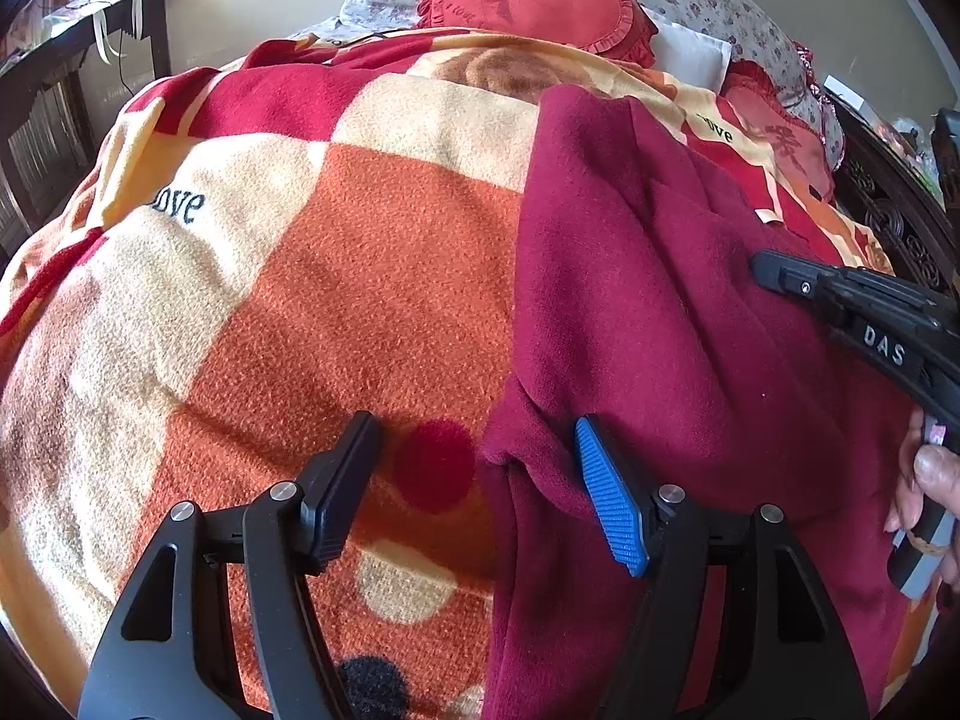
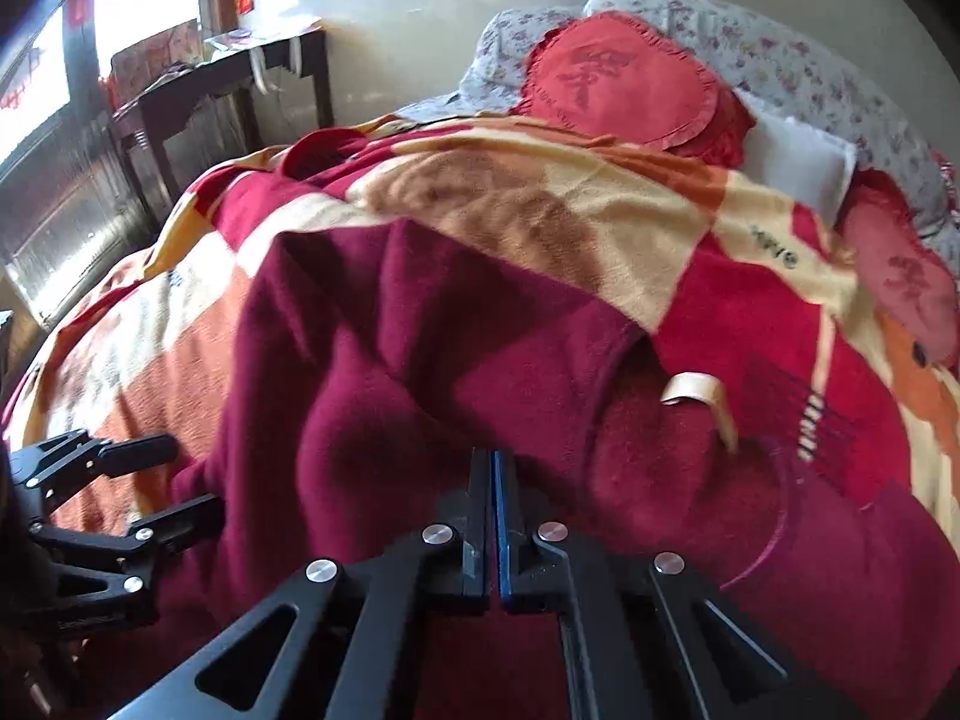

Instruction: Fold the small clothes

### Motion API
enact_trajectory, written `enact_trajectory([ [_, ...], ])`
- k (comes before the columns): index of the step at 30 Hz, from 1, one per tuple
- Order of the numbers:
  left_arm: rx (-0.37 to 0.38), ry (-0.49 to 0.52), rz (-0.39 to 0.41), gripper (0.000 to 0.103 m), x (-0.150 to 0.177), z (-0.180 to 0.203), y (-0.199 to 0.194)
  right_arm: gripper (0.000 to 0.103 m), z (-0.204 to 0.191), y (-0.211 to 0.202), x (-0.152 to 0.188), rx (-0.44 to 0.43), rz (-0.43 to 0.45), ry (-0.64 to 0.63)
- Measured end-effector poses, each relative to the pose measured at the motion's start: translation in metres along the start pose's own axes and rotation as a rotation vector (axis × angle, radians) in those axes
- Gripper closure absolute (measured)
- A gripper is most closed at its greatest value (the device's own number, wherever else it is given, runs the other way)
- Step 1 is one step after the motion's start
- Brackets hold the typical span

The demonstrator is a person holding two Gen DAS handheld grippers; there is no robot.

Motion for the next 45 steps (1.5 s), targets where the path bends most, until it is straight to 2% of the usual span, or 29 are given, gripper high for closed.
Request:
enact_trajectory([
  [1,-0.003,0.004,0.001,0.034,0.000,0.001,0.000,0.103,0.007,0.002,0.001,0.015,0.002,0.031],
  [3,-0.010,0.014,-0.002,0.034,0.000,0.002,-0.001,0.103,0.016,0.003,0.002,-0.013,0.007,0.092],
  [5,-0.021,0.031,0.001,0.034,-0.002,0.004,-0.006,0.103,0.017,-0.001,0.002,-0.011,0.005,0.106],
  [10,0.002,0.036,0.068,0.034,-0.010,0.011,-0.031,0.102,0.019,-0.042,0.015,-0.001,0.016,0.139],
  [15,0.057,0.087,0.086,0.034,-0.016,0.039,-0.040,0.101,0.048,-0.083,0.052,0.101,0.012,0.192],
  [19,0.093,0.128,0.044,0.034,-0.013,0.066,-0.024,0.101,0.080,-0.085,0.085,0.166,-0.059,0.274],
  [22,0.080,0.186,-0.036,0.034,-0.005,0.085,-0.002,0.101,0.097,-0.090,0.098,0.094,-0.035,0.368],
  [24,0.039,0.239,-0.034,0.034,-0.001,0.093,0.004,0.101,0.108,-0.101,0.098,0.065,-0.009,0.433],
  [27,0.037,0.246,-0.028,0.034,0.000,0.095,0.003,0.097,0.128,-0.124,0.091,0.149,0.070,0.460],
  [29,0.047,0.230,-0.034,0.034,0.000,0.093,0.003,0.084,0.142,-0.126,0.087,0.190,0.063,0.467],
  [30,0.052,0.222,-0.036,0.034,0.000,0.091,0.003,0.073,0.151,-0.126,0.085,0.198,0.062,0.478],
  [31,0.056,0.216,-0.037,0.034,0.000,0.090,0.002,0.070,0.157,-0.125,0.083,0.202,0.067,0.486],
  [38,0.064,0.220,-0.033,0.033,0.002,0.090,0.002,0.069,0.182,-0.101,0.072,0.252,0.006,0.459],
  [41,0.071,0.219,-0.034,0.033,0.002,0.090,0.003,0.069,0.192,-0.086,0.071,0.246,-0.031,0.463],
  [45,0.071,0.217,-0.033,0.031,0.001,0.091,0.006,0.069,0.195,-0.078,0.070,0.234,-0.038,0.437],
])
Point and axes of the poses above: each gripper's, at about its wrist camera, not at the fingertips, and y roughly the way its jaws point, z to its right, x to its underside, the point moved 1 cm from there along y, roughly the way its jaws point, and after that the axes turned 7 degrees about z, right-handed, at the moved point
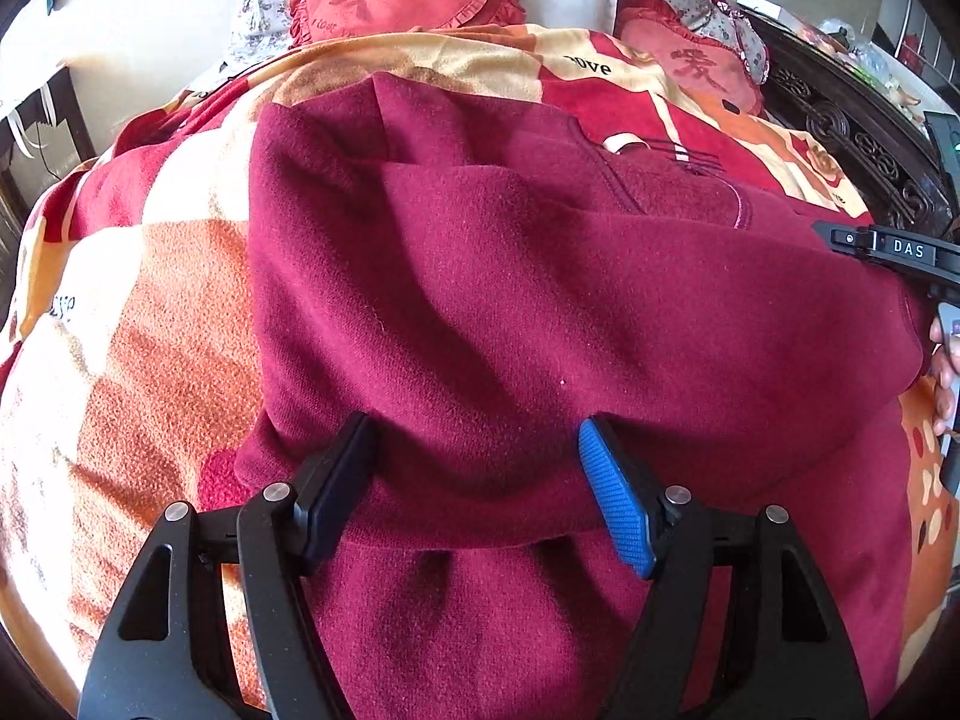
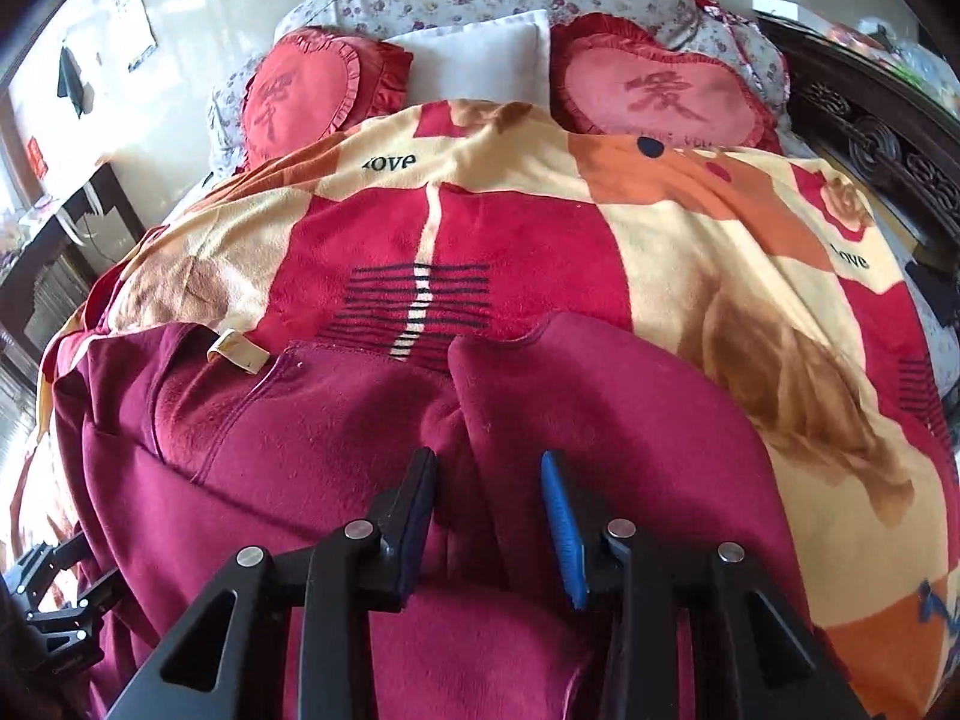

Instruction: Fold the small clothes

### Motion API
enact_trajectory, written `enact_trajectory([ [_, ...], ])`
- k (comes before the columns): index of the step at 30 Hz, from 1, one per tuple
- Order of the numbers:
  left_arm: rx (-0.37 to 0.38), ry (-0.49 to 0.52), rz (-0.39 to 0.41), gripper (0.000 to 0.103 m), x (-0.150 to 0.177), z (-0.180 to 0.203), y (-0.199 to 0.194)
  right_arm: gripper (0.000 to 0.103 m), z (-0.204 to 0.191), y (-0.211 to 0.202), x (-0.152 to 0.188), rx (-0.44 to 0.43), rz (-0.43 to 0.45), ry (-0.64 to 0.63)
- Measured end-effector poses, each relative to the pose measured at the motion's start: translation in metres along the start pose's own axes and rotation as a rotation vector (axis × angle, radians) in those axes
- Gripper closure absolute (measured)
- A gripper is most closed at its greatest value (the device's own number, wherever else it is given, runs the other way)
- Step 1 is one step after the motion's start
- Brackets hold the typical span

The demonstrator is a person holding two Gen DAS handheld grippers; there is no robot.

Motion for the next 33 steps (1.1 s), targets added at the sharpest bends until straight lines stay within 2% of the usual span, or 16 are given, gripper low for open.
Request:
enact_trajectory([
  [2,-0.003,0.003,0.001,0.030,0.000,0.001,0.001,0.070,0.002,0.002,-0.001,-0.015,0.000,0.001],
  [4,-0.005,0.007,0.002,0.030,0.000,0.002,0.001,0.085,0.007,0.001,-0.001,-0.052,0.008,0.021],
  [7,0.001,0.012,-0.001,0.030,0.000,0.001,0.000,0.094,0.018,-0.012,-0.001,-0.110,0.052,0.085],
  [8,0.002,0.017,-0.003,0.030,0.000,0.001,0.000,0.103,0.020,-0.018,-0.002,-0.117,0.070,0.095],
  [12,0.002,0.023,-0.006,0.030,-0.001,0.001,-0.002,0.103,0.057,-0.063,-0.002,-0.138,0.175,0.195],
  [15,-0.008,0.017,-0.007,0.030,-0.001,0.002,-0.002,0.103,0.091,-0.084,-0.001,-0.128,0.192,0.275],
  [18,-0.019,0.009,-0.005,0.030,0.000,0.004,-0.003,0.103,0.093,-0.094,0.000,-0.153,0.200,0.267],
  [24,-0.022,0.010,-0.017,0.030,0.002,0.006,-0.004,0.095,0.042,-0.070,-0.009,-0.154,0.130,0.119],
  [26,-0.018,0.018,-0.020,0.030,0.002,0.006,-0.005,0.078,0.027,-0.049,-0.009,-0.160,0.072,0.087],
  [27,-0.015,0.018,-0.021,0.030,0.003,0.005,-0.006,0.065,0.023,-0.041,-0.007,-0.162,0.048,0.082],
  [29,-0.009,0.014,-0.022,0.030,0.003,0.003,-0.006,0.065,0.017,-0.027,-0.004,-0.154,0.015,0.062],
  [32,0.000,0.008,-0.021,0.030,0.004,0.001,-0.005,0.065,0.016,-0.017,0.002,-0.047,-0.010,0.004],
  [33,0.000,0.007,-0.021,0.030,0.004,0.001,-0.005,0.065,0.019,-0.019,0.004,-0.057,-0.005,0.009],
])
Point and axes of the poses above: each gripper's, at about its wrist camera, not at the fingertips, and y roughly the way its jaws point, z to its right, x to its underside, the point moved 1 cm from there along y, roughly the way its jaws point, and after that the axes turned 7 degrees about z, right-handed, at the moved point
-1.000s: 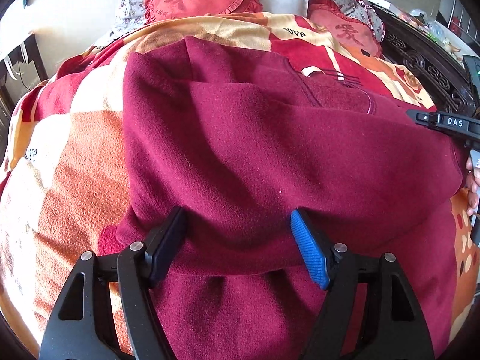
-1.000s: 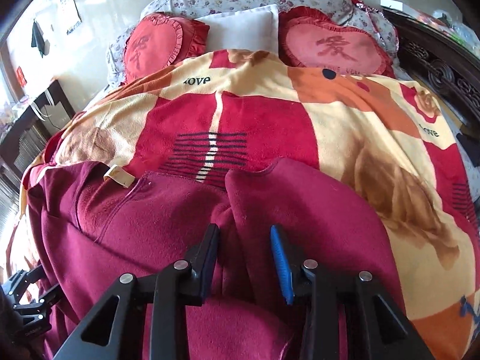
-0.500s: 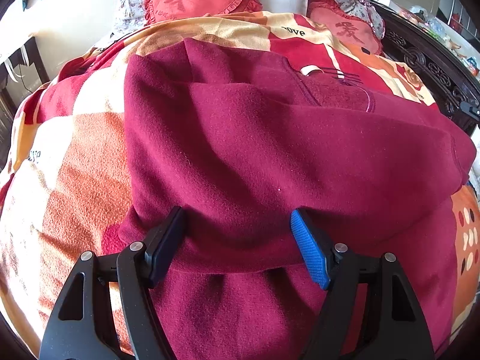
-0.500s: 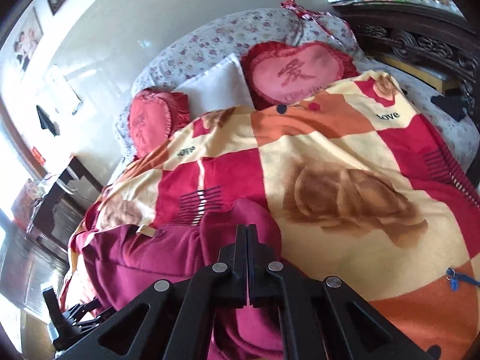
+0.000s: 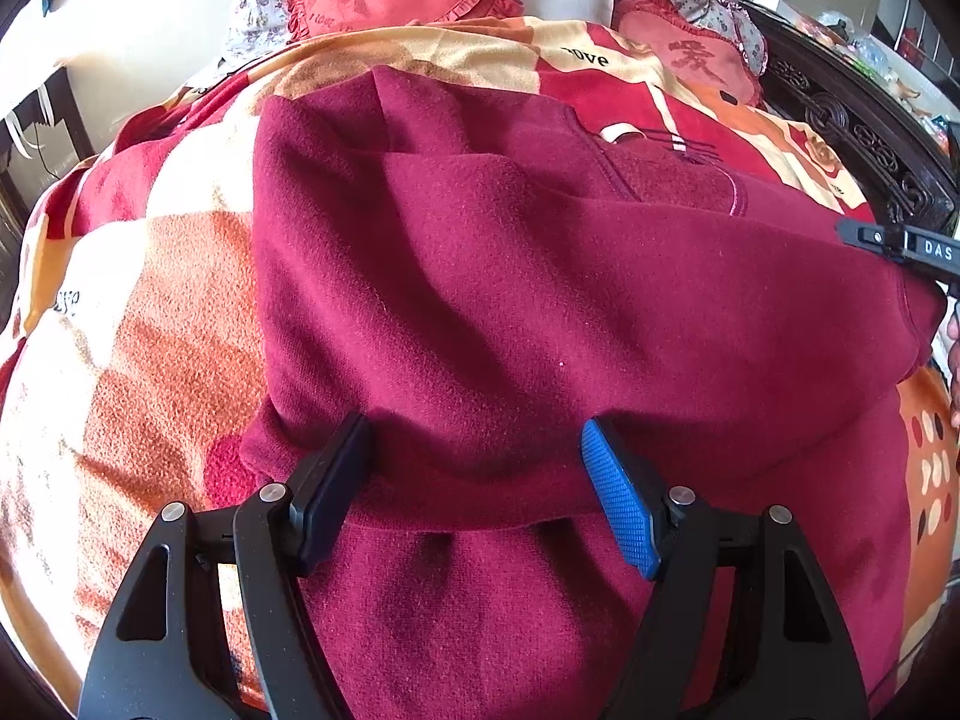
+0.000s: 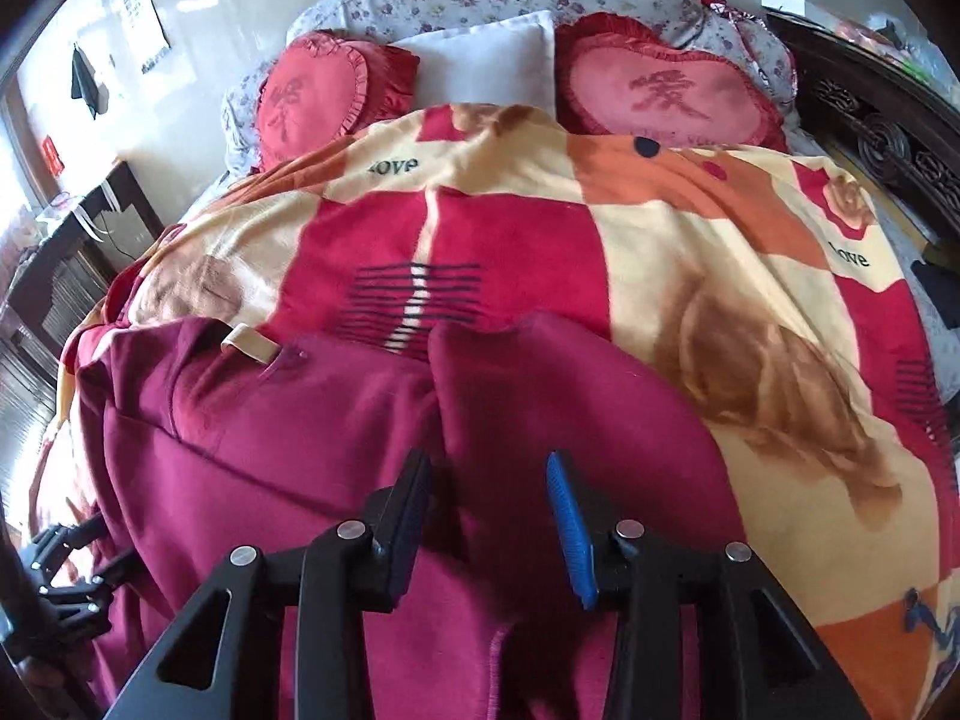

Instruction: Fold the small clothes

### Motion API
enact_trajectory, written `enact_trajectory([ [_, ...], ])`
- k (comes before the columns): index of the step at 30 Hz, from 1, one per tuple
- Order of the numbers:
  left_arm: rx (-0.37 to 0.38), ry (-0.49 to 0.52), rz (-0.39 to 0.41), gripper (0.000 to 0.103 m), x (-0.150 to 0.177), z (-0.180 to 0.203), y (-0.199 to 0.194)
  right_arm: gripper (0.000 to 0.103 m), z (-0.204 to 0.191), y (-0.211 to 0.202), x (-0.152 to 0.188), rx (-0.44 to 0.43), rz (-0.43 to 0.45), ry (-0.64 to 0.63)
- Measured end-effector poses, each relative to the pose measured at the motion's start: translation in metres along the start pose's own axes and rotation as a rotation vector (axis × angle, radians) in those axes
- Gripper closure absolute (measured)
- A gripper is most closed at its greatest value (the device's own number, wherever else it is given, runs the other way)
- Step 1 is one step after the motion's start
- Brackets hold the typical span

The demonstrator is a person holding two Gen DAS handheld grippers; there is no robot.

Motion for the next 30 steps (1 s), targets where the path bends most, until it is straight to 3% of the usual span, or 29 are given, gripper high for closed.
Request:
enact_trajectory([
  [3,-0.003,0.001,0.002,0.030,0.000,0.000,0.001,0.065,0.008,-0.002,0.007,0.055,-0.022,-0.032],
  [6,-0.002,-0.008,0.005,0.030,-0.001,0.000,0.002,0.065,0.011,-0.007,0.012,0.006,-0.037,-0.038],
  [13,-0.003,-0.001,0.004,0.030,-0.002,0.000,0.003,0.065,-0.003,-0.004,0.006,0.039,-0.030,-0.119],
  [17,-0.011,-0.004,0.005,0.030,-0.002,0.001,0.004,0.065,-0.010,0.010,0.008,0.103,-0.063,-0.176],
  [18,-0.013,-0.005,0.006,0.030,-0.002,0.001,0.004,0.067,-0.009,0.012,0.007,0.105,-0.046,-0.173],
  [20,-0.012,-0.001,0.004,0.030,-0.002,0.002,0.003,0.083,-0.006,0.013,0.005,0.104,-0.015,-0.176],
  [22,-0.006,0.003,-0.005,0.030,-0.002,0.001,0.001,0.098,0.003,0.010,0.003,0.064,0.006,-0.122],
  [24,-0.002,-0.002,-0.006,0.030,-0.004,-0.002,-0.002,0.099,0.018,-0.003,0.000,-0.005,0.035,-0.027],
  [30,0.005,-0.053,0.013,0.030,-0.008,-0.014,-0.014,0.099,0.083,-0.084,-0.005,-0.215,0.245,0.299],
])
Point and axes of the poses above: each gripper's, at about its wrist camera, not at the fingertips, and y roughly the way its jaws point, z to its right, x to its underside, the point moved 1 cm from there along y, roughly the way its jaws point, and after that the axes turned 7 degrees about z, right-handed, at the moved point
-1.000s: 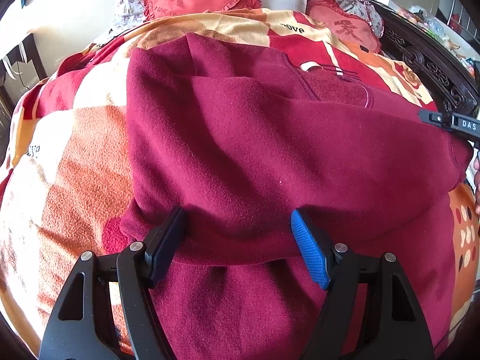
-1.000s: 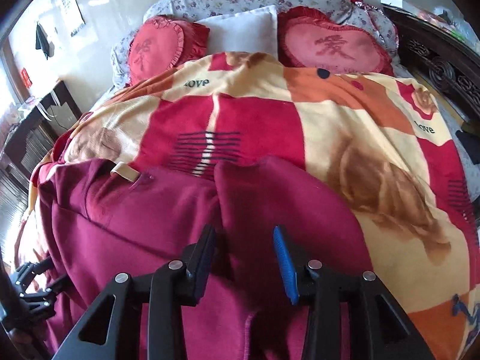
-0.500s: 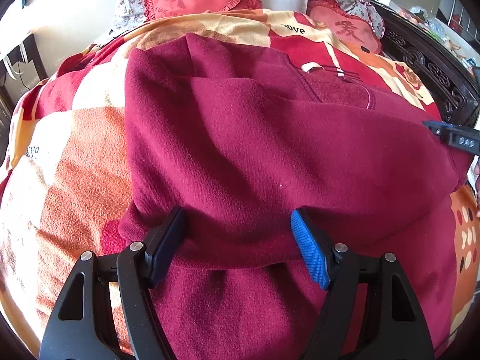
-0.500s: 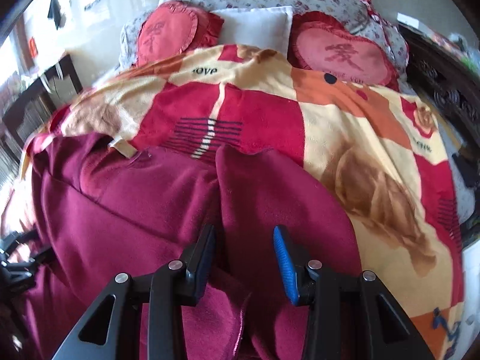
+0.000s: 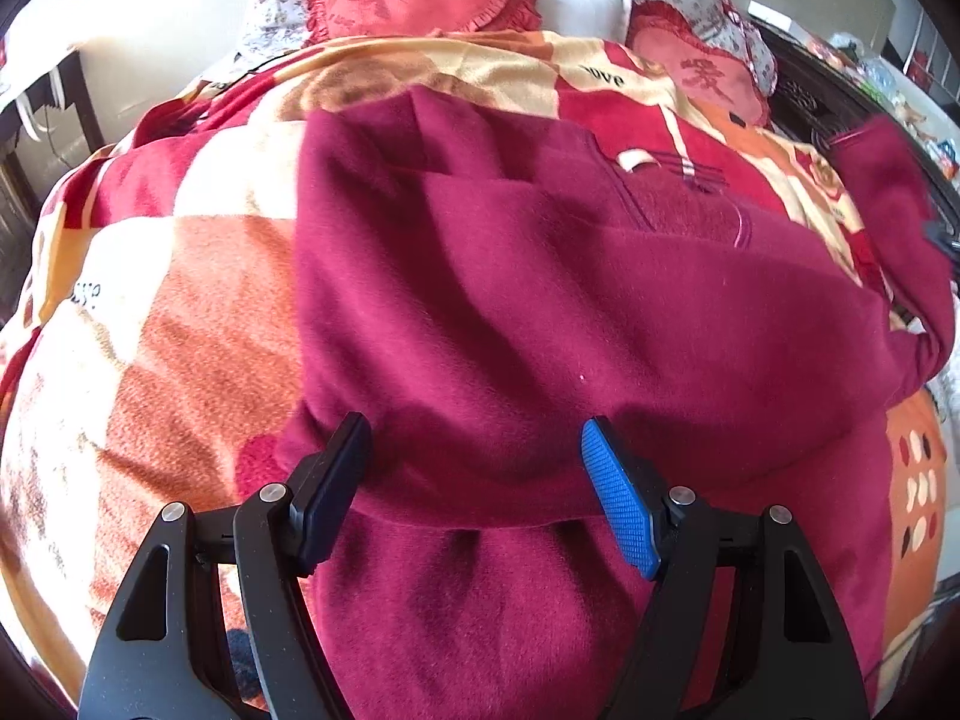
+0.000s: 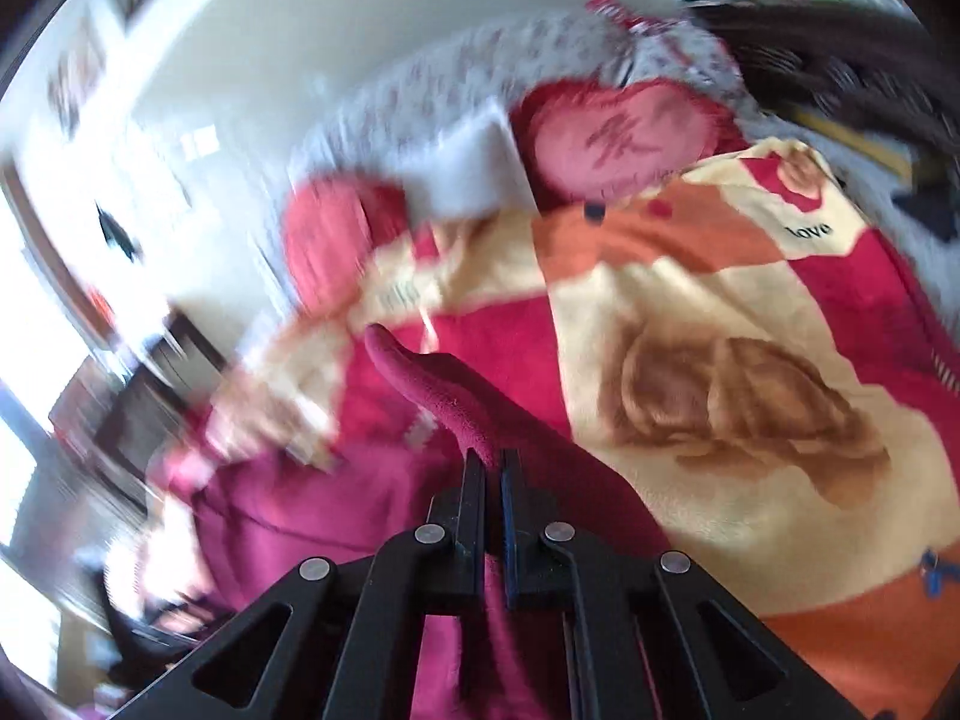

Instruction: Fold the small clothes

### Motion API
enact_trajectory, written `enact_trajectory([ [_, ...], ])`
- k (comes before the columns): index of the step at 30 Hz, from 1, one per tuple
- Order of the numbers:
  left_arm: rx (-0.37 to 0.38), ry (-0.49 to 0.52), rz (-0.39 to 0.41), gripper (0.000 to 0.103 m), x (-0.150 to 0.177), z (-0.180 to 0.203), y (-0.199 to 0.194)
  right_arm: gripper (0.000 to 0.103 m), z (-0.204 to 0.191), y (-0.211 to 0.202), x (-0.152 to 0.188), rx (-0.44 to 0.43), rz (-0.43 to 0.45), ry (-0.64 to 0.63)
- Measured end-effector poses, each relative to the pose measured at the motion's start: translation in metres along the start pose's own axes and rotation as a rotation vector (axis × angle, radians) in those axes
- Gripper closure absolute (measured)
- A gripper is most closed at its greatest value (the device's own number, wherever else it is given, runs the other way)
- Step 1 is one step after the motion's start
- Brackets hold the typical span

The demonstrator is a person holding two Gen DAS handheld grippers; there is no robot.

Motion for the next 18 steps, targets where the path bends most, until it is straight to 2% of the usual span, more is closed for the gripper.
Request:
enact_trajectory([
  [5,0.006,-0.022,0.044,0.030,-0.010,-0.006,-0.020,0.099,0.005,-0.057,-0.028,-0.206,0.127,0.161],
  [9,0.015,-0.050,0.090,0.030,-0.022,-0.016,-0.041,0.099,-0.031,-0.076,-0.046,-0.331,0.143,0.134],
  [14,0.001,-0.079,0.148,0.030,-0.032,-0.034,-0.066,0.099,-0.101,-0.064,-0.043,-0.493,0.059,0.026],
  [18,-0.021,-0.108,0.184,0.030,-0.034,-0.057,-0.083,0.099,-0.167,-0.026,-0.020,-0.597,-0.092,-0.074],
])
Point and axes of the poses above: each gripper's, at about its wrist camera, not at the fingertips, and y roughly the way its jaws point, z to its right, x to its underside, the point moved 1 cm from there along y, roughly the way its jaws point, and after that the axes turned 7 degrees about z, right-handed, at the moved point
